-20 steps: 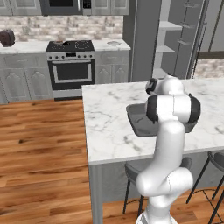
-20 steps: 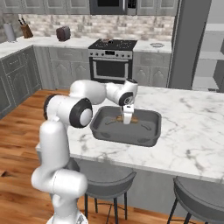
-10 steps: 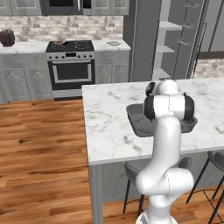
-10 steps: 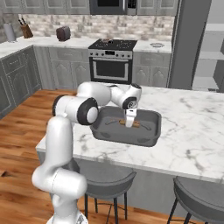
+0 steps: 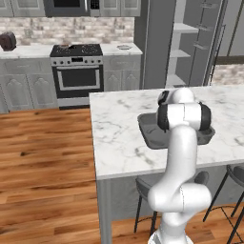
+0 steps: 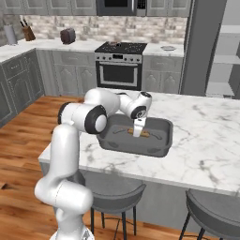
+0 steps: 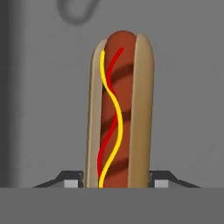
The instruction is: Place the cold items (orange and lemon wedge) from the fridge in one tupperware on the dining counter. Place the warm items (kebab skewer and hot dog) in the stove area in another tupperware.
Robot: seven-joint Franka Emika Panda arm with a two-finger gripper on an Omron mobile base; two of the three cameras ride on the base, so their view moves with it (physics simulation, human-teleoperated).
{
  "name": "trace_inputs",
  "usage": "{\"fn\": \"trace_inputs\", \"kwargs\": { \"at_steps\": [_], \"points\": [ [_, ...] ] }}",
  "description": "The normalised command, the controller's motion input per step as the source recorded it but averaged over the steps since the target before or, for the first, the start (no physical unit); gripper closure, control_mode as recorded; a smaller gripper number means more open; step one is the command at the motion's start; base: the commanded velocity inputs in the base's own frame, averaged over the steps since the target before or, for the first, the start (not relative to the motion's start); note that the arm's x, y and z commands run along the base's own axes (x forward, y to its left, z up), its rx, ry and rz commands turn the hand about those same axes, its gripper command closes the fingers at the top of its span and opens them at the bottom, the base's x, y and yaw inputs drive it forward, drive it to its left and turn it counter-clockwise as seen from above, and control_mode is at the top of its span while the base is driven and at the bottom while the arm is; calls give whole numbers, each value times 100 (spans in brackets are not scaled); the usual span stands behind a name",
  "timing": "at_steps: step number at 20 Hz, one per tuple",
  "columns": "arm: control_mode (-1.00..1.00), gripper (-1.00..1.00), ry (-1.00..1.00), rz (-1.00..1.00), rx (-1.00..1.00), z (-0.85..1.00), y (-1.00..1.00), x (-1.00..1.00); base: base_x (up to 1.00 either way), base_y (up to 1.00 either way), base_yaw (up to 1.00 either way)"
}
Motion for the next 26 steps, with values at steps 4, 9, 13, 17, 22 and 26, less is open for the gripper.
{"fn": "trace_inputs", "kwargs": {
  "at_steps": [4, 9, 13, 17, 22, 26],
  "points": [
    [-100, -100, -8, -2, 6, 1, -1, -7, 0, 0, 0],
    [-100, -100, -5, -4, 0, 43, 0, -23, 0, 0, 0],
    [-100, -100, -14, -3, 0, 81, 8, -29, 0, 0, 0],
    [-100, -100, -12, -1, 0, 93, 16, -40, 0, 0, 0],
    [-100, -100, -15, 0, -1, 79, 30, -69, 0, 0, 0],
    [-100, -100, -13, 0, -2, 66, 43, -83, 0, 0, 0]
  ]
}}
